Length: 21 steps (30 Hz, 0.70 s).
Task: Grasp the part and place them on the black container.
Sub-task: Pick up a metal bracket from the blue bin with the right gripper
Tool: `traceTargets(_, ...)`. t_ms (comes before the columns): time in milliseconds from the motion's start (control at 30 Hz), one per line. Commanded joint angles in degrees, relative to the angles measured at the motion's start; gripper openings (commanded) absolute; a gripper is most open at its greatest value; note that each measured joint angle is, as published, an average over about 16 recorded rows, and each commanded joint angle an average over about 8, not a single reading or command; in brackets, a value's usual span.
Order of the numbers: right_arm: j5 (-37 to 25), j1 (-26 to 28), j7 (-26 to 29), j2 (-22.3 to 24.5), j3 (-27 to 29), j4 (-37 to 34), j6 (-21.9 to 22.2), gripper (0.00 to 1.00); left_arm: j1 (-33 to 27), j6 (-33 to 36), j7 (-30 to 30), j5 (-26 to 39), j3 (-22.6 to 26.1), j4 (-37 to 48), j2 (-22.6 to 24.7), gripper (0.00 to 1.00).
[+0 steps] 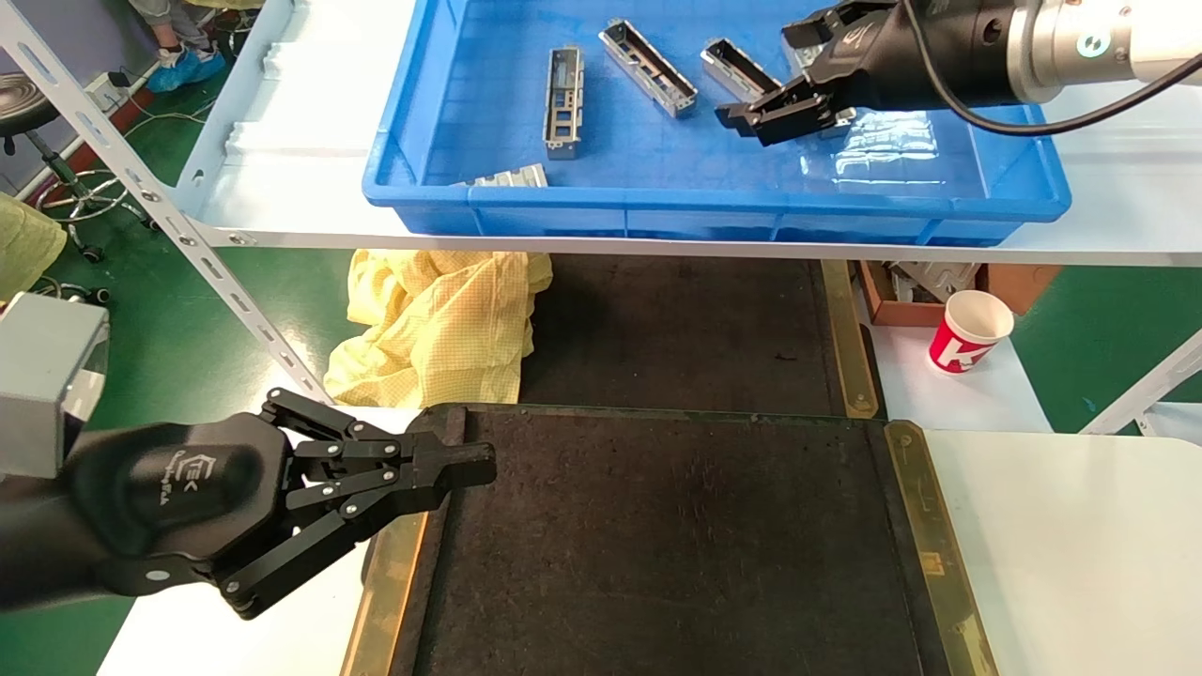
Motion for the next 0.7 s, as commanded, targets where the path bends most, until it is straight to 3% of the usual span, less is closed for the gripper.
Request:
traceTargets(33,-0.1,0.4,-0.9,-0.6,-0.1,-1.3,0.0,1.0,0.0,0.0,0.0,0.0,0.0,0.0,0.0,0.0)
traceTargets(100,0.2,0.3,-1.3,-0.8,0.1,-2.3,0.7,0.98,0.0,0.0,0.0,0.0,0.0,0.0,0.0,0.0)
traceTargets(167,0.6,0.1,-1.5,-1.0,0.4,-3.2,1.7,0.86,0.0,0.0,0.0,0.0,0.0,0.0,0.0,0.0)
traceTargets(267,1.2,-0.2,-1.7,-1.1,0.9,-4.2,3.0,0.58,0.0,0.0,0.0,0.0,0.0,0.0,0.0,0.0)
traceTargets(367,1.9,-0.6,-1.9,-1.3,1.4,-4.9,4.0,0.24,0.0,0.0,0.0,0.0,0.0,0.0,0.0,0.0)
traceTargets(433,2.2,-0.9,-2.0,-1.5,1.6,-5.2,4.4,0.11,0.0,0.0,0.0,0.0,0.0,0.0,0.0,0.0)
traceTargets(567,2.6,-1.5,-2.3,-1.9,1.9,-5.6,5.2,0.0,0.0,0.0,0.0,0.0,0.0,0.0,0.0,0.0)
traceTargets(700,2.9,-2.0,-2.4,-2.3,2.1,-5.9,6.3,0.0,0.0,0.0,0.0,0.0,0.0,0.0,0.0,0.0)
